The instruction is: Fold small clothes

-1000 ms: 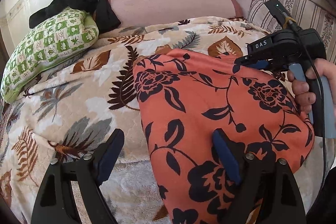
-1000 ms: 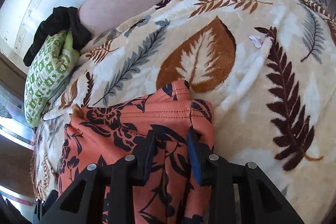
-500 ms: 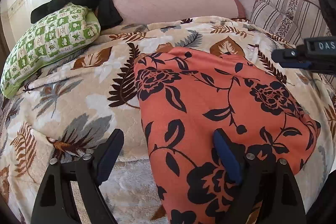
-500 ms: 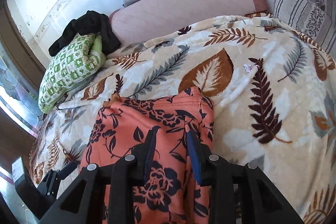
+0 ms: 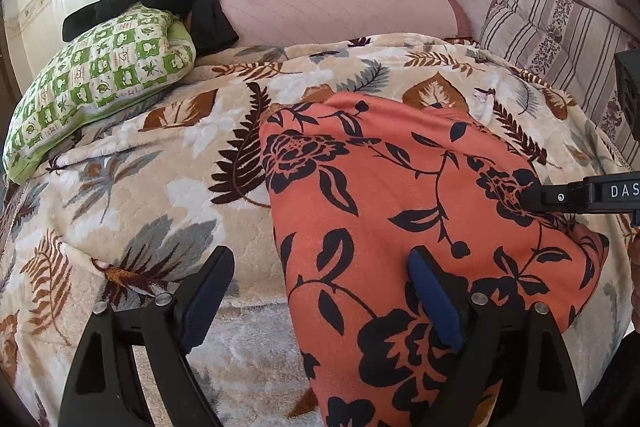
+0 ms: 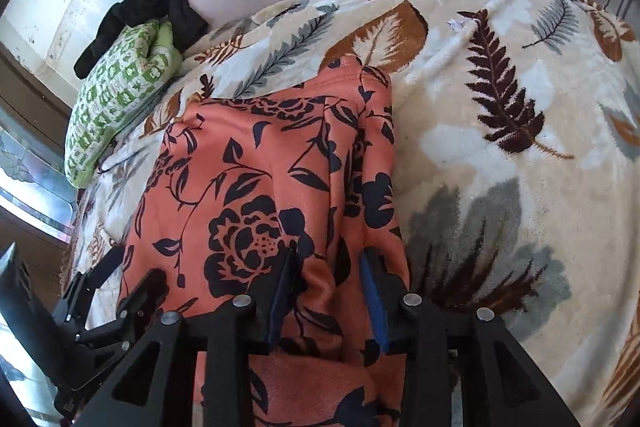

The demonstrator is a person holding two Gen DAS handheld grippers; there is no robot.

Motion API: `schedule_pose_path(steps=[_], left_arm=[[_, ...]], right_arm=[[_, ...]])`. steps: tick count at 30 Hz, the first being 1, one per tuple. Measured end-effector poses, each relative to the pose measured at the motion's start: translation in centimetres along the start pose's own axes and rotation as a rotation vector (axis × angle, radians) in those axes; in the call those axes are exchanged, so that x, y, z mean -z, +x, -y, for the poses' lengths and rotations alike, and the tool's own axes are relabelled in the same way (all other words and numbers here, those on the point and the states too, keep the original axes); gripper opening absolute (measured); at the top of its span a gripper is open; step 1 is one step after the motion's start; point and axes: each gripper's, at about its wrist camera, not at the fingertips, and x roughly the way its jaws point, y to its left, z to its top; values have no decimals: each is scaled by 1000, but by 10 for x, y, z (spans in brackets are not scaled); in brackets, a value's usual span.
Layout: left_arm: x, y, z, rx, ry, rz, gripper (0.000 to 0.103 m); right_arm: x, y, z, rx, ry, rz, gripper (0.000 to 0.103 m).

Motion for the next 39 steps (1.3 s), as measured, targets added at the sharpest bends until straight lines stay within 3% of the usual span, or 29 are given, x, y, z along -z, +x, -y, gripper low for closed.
schedule_pose_path(steps=[3,6,8,10,12,15,26,29,31,35,39], left_arm=[[-9,-13,-10,-30,-19,67,89],[-14,-9,-28,-90,-54,62,89],[-11,6,-36,-142,-59,-7,89],[-6,20,-38,-142,-55,-63,89],[-5,19,-34,-157,-46,-48,89],[-5,16,-24,-200,23,-22,89],[-4,17,-32,-173,-37,-36,89],[-3,17,-33,-173,-36,-34,89],[-3,17,-33,-165,-45,-39,89],[-3,18,-35,-157,-64,-45,89],[-3,18,-36,-155,-73,-45,90]], right_arm=[[-17,-13,-2,13,-5,84,38],[-39,-7,-4,9,9,107,38],[-50,8,-5,4,21,84,38],[-56,34,-9,19,-5,7,40],[-61,55,-11,59,-33,-24,44],[-64,49,-11,44,-10,-12,48],[-7,-36,-30,-11,-102,100,48],[15,-30,-35,-9,-129,38,44],[29,-9,-36,46,-159,-40,44],[39,2,-48,129,-284,-1,47],[35,0,-41,75,-247,-6,50]])
